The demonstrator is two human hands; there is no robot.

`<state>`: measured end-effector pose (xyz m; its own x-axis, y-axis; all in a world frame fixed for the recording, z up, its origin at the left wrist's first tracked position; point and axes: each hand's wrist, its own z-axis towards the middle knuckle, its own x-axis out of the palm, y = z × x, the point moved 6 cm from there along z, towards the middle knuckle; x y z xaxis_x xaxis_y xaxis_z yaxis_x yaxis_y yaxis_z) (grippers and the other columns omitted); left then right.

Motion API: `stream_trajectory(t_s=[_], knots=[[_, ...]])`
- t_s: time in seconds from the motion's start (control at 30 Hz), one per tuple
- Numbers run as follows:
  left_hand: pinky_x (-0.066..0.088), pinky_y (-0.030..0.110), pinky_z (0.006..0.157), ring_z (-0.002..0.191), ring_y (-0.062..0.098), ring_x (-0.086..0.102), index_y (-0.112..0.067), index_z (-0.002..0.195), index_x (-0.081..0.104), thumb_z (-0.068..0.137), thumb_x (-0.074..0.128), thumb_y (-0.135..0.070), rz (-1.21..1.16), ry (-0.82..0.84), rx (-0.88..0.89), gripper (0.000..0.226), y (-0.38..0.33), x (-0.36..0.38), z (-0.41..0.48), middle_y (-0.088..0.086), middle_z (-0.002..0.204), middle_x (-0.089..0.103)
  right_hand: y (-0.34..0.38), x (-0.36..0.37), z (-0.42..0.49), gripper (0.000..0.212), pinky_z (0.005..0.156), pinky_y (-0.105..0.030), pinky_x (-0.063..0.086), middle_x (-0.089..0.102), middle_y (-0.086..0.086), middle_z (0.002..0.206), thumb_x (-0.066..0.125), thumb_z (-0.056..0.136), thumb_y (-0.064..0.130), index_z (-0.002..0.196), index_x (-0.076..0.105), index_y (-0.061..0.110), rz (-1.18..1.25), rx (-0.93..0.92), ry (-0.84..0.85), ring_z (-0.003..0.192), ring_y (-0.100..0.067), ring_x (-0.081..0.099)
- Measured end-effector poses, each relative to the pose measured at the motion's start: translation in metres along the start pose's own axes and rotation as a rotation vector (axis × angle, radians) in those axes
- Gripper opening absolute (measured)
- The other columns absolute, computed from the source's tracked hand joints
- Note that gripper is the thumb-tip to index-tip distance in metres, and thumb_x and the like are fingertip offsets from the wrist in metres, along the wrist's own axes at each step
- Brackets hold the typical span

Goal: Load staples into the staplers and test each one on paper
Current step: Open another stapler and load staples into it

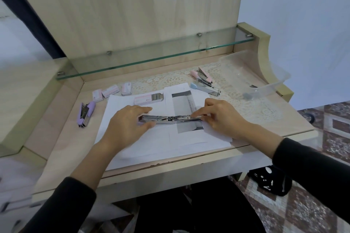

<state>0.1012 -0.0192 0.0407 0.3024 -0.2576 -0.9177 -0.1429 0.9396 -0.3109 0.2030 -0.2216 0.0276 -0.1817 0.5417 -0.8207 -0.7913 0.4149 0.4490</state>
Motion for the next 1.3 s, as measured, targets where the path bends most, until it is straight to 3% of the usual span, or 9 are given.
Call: stream_trajectory(t_s=[0.13, 0.23, 0.37, 0.47, 0.63, 0.8, 1.0, 1.2, 1.3], knots=[[0.037, 0.004, 0.066, 0.075, -0.001, 0.055, -0.020, 0.095, 0.067, 0.077, 0.072, -0.018, -0.234, 0.067, -0.121, 0.019, 0.015, -0.003, -0.001, -0.007, 0.084, 0.063, -0.007, -0.002, -0.003, 0.030, 0.062, -0.022, 0.038, 0.064, -0.002, 0.078, 0.065, 0.078, 0.005, 0.106, 0.067, 0.016, 0.053, 0.112, -0.057, 0.058, -0.007, 0.044], [0.039, 0.001, 0.061, 0.062, -0.007, 0.054, -0.016, 0.085, 0.067, 0.075, 0.072, -0.006, -0.465, 0.030, -0.169, 0.015, 0.013, -0.006, -0.002, -0.003, 0.078, 0.064, -0.017, -0.003, -0.004, 0.016, 0.066, -0.024, 0.036, 0.065, -0.005, 0.087, 0.071, 0.077, 0.015, 0.091, 0.069, 0.009, 0.074, 0.209, -0.102, 0.064, -0.013, 0.048], [0.046, 0.007, 0.072, 0.074, 0.000, 0.060, -0.020, 0.087, 0.064, 0.078, 0.067, 0.001, -0.827, -0.018, -0.182, 0.023, -0.003, -0.013, 0.001, -0.006, 0.087, 0.066, -0.019, -0.002, -0.006, 0.009, 0.060, -0.020, 0.036, 0.066, -0.006, 0.079, 0.075, 0.073, 0.016, 0.081, 0.074, 0.011, 0.129, 0.213, -0.134, 0.057, -0.006, 0.047], [0.047, 0.010, 0.073, 0.075, 0.001, 0.062, -0.021, 0.094, 0.059, 0.076, 0.066, 0.004, -0.907, -0.084, -0.126, 0.032, -0.028, -0.013, 0.007, -0.004, 0.087, 0.066, -0.019, -0.003, -0.008, 0.009, 0.058, -0.014, 0.036, 0.067, -0.005, 0.076, 0.076, 0.070, 0.014, 0.079, 0.076, 0.013, 0.164, 0.213, -0.185, 0.057, 0.004, 0.046], [0.050, 0.015, 0.076, 0.076, 0.005, 0.065, -0.021, 0.088, 0.065, 0.073, 0.072, -0.002, -0.782, -0.101, 0.066, 0.025, -0.071, -0.002, 0.016, -0.007, 0.083, 0.069, -0.020, -0.004, -0.012, 0.014, 0.058, -0.010, 0.037, 0.069, 0.002, 0.075, 0.076, 0.068, 0.011, 0.082, 0.076, 0.014, 0.207, 0.246, -0.199, 0.053, 0.003, 0.050], [0.050, 0.027, 0.070, 0.075, 0.017, 0.064, -0.018, 0.099, 0.072, 0.078, 0.071, -0.010, -0.457, -0.084, 0.207, 0.023, -0.087, 0.025, 0.019, -0.002, 0.088, 0.072, -0.023, -0.008, -0.016, 0.027, 0.057, -0.004, 0.037, 0.063, 0.012, 0.071, 0.075, 0.070, 0.009, 0.096, 0.073, 0.015, 0.252, 0.284, -0.191, 0.061, 0.008, 0.053], [0.036, 0.001, 0.065, 0.071, -0.009, 0.050, -0.014, 0.100, 0.072, 0.078, 0.070, -0.009, -0.381, -0.057, 0.255, 0.023, -0.088, 0.034, 0.022, 0.000, 0.092, 0.073, -0.024, -0.008, -0.017, 0.033, 0.059, -0.006, 0.040, 0.063, 0.015, 0.070, 0.073, 0.070, 0.006, 0.100, 0.071, 0.016, 0.313, 0.311, -0.188, 0.061, 0.005, 0.054], [0.033, 0.000, 0.063, 0.073, 0.002, 0.051, -0.013, 0.100, 0.071, 0.080, 0.068, -0.008, -0.330, 0.004, 0.239, 0.021, -0.089, 0.037, 0.028, 0.003, 0.091, 0.073, -0.021, -0.010, -0.017, 0.031, 0.056, -0.009, 0.040, 0.062, 0.018, 0.068, 0.074, 0.069, 0.004, 0.096, 0.073, 0.018, 0.328, 0.307, -0.201, 0.060, 0.000, 0.053], [0.032, 0.000, 0.063, 0.069, -0.001, 0.047, -0.013, 0.101, 0.071, 0.080, 0.067, -0.009, -0.310, 0.014, 0.245, 0.021, -0.091, 0.037, 0.030, 0.003, 0.092, 0.073, -0.019, -0.012, -0.017, 0.036, 0.054, -0.013, 0.038, 0.064, 0.013, 0.068, 0.073, 0.068, 0.001, 0.086, 0.071, 0.032, 0.361, 0.282, -0.216, 0.059, -0.007, 0.052]])
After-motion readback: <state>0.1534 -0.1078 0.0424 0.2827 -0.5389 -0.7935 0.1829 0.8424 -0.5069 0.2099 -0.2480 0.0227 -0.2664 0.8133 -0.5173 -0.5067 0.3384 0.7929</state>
